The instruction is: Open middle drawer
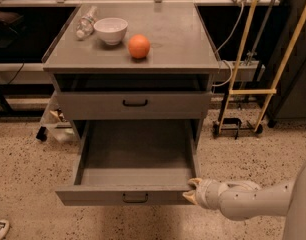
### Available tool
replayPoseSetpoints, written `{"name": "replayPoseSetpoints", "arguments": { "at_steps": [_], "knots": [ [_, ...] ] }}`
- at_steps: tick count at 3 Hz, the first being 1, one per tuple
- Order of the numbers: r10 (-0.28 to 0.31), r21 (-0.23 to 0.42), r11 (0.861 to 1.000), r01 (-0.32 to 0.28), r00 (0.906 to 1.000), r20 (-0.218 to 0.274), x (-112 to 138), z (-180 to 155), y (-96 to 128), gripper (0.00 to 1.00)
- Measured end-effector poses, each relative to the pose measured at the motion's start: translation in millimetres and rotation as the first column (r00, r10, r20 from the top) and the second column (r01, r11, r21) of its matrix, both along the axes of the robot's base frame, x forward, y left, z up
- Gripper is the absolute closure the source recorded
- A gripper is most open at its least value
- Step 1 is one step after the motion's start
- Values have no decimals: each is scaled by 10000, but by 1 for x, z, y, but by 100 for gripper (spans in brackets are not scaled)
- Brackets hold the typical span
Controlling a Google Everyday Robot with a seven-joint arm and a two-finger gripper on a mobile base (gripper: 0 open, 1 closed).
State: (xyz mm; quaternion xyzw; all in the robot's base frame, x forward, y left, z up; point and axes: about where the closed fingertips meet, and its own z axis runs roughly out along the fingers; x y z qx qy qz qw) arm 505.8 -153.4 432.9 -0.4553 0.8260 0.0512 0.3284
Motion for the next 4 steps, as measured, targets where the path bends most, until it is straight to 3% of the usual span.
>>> {"name": "replayPoseSetpoints", "arguments": {
  "at_steps": [1,4],
  "knots": [
    [247,70,9997,-247,9997,-41,-13,-4,5,100],
    [175,130,9998,-173,9998,-127,-24,-1,3,100]
  ]
}}
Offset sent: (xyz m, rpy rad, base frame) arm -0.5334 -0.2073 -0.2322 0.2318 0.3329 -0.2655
